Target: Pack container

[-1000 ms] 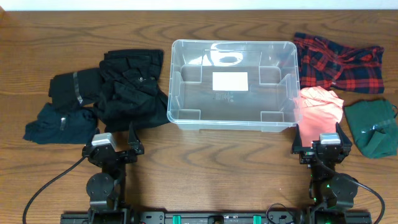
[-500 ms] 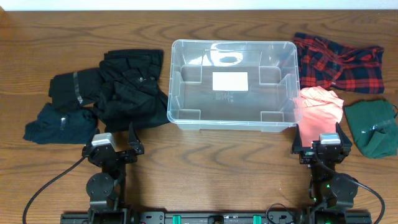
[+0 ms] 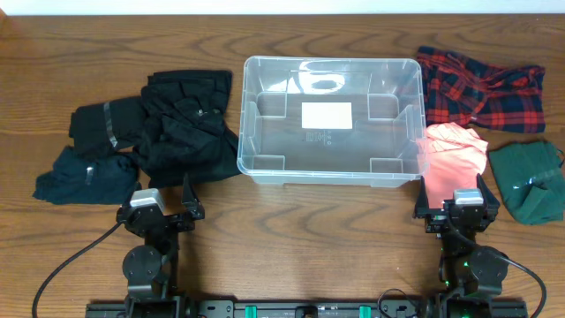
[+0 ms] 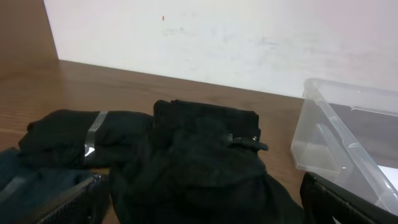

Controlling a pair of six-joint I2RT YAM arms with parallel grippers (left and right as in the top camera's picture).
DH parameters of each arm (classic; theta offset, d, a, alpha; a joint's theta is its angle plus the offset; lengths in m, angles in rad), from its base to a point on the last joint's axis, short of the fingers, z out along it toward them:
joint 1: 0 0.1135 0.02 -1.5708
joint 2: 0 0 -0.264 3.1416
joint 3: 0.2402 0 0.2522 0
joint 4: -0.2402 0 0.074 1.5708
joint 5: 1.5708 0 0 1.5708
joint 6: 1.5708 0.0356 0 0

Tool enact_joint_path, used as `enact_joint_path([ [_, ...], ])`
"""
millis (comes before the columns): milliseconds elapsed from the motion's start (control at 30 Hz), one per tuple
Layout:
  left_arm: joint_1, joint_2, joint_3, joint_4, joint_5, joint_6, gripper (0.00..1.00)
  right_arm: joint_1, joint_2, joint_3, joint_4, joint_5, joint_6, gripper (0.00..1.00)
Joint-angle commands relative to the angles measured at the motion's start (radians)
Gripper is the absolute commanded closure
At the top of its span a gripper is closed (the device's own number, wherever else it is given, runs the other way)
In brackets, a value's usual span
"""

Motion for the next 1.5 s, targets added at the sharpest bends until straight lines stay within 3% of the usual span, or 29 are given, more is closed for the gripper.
enact_joint_path([
  [0, -0.005, 0.000, -0.016, -0.043, -0.008, 0.010, 0.02, 0.012, -0.005, -0.001, -0.005, 0.010, -0.010, 0.01],
  [1367, -0.005, 0.000, -0.016, -0.043, -0.008, 0.010, 0.02, 0.012, -0.005, -0.001, -0.005, 0.010, -0.010, 0.01],
  [1467, -0.005, 0.000, -0.016, 0.050, -0.038, 0.050, 0.02, 0.012, -0.005, -0.001, -0.005, 0.010, -0.010, 0.01],
])
